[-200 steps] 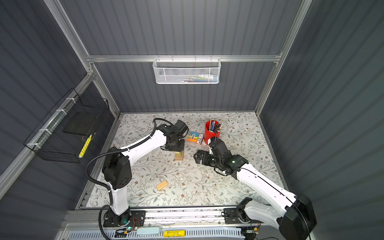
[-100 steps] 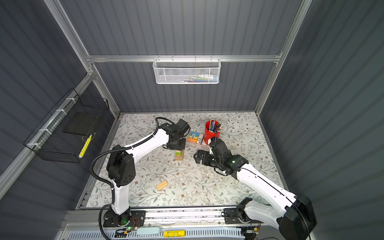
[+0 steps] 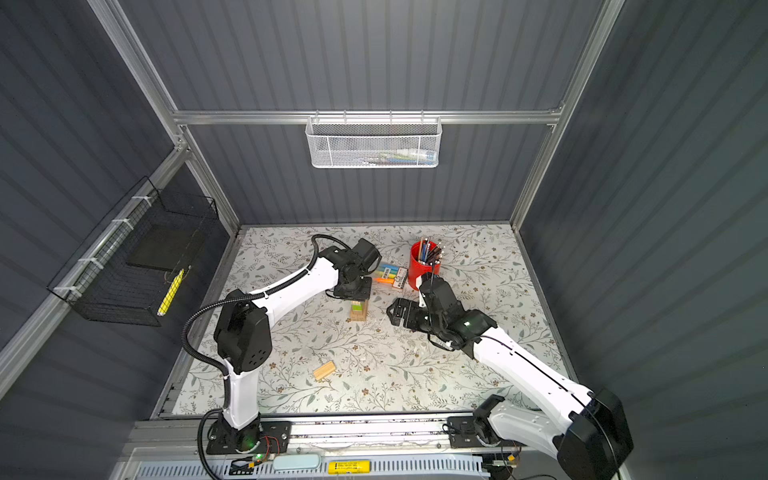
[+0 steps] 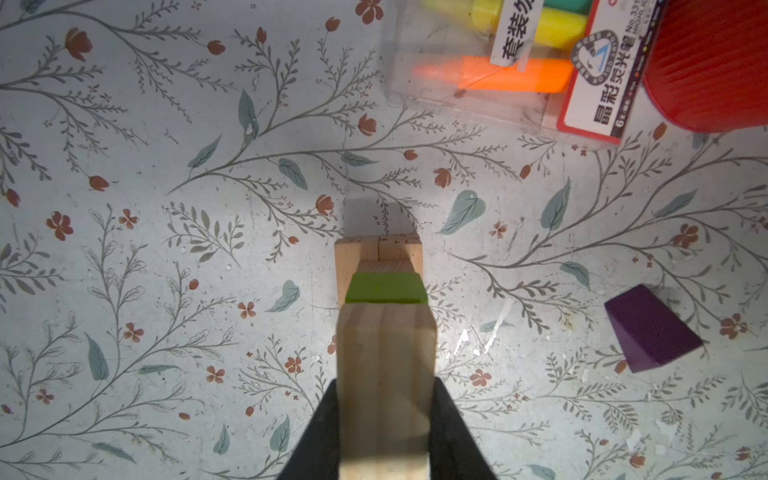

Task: Build the wood block tower
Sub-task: 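Carry the wooden block with the left gripper over the stack, then lower the block onto the stack and open the left gripper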

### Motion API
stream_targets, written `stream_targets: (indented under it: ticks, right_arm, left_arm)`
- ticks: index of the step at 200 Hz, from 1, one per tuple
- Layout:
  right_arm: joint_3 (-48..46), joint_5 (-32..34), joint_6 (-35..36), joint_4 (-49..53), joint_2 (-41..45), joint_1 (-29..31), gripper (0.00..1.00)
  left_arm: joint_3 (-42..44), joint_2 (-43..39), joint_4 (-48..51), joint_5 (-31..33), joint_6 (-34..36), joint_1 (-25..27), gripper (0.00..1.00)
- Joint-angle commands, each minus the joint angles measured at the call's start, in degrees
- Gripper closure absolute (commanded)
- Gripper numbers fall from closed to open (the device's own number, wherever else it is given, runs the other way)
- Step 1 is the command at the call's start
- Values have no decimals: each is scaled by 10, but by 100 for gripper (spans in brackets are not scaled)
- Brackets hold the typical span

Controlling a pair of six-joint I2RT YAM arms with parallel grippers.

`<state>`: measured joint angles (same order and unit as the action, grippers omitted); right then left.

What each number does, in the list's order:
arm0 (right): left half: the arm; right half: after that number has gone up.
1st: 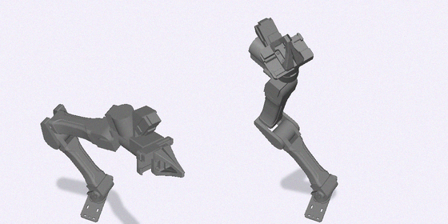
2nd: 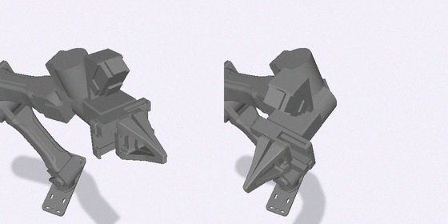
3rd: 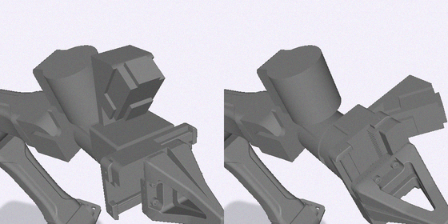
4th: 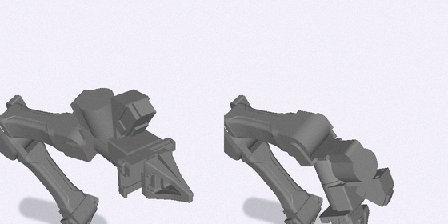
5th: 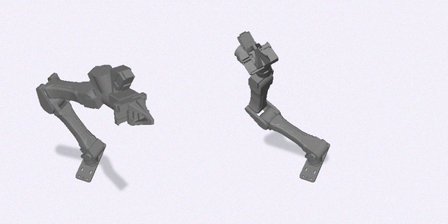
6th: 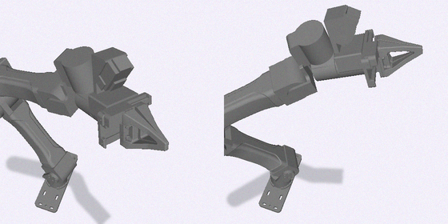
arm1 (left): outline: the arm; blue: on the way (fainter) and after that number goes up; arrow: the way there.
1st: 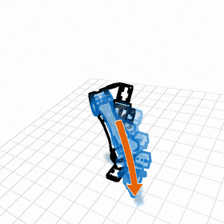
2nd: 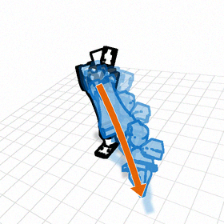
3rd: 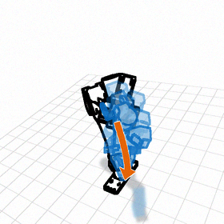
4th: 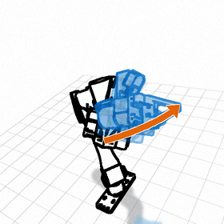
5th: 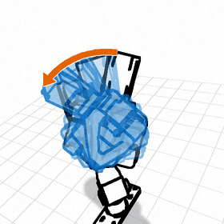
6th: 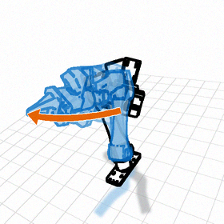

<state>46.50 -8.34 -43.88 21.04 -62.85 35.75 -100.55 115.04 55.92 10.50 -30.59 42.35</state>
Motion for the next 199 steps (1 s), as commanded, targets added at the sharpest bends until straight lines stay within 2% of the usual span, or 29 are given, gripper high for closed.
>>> stream_targets:
  ticks: [1, 37, 164, 199]
  right_arm:
    - [-5, -3, -4, -3, -2, -3, 1]
    - [-7, -5, -5, -6, -1, -4, 1]
    - [-10, -9, -5, -8, 1, -8, 1]
    - [-9, -11, -4, -10, 0, -9, 1]
  left_arm:
    - [-5, 17, 8, 1, 7, 0, 64]
    - [-3, 20, 7, 0, 7, 1, 60]
    - [-10, 28, 6, 4, 3, -2, 61]
    - [-17, 29, 9, 4, 2, -2, 56]
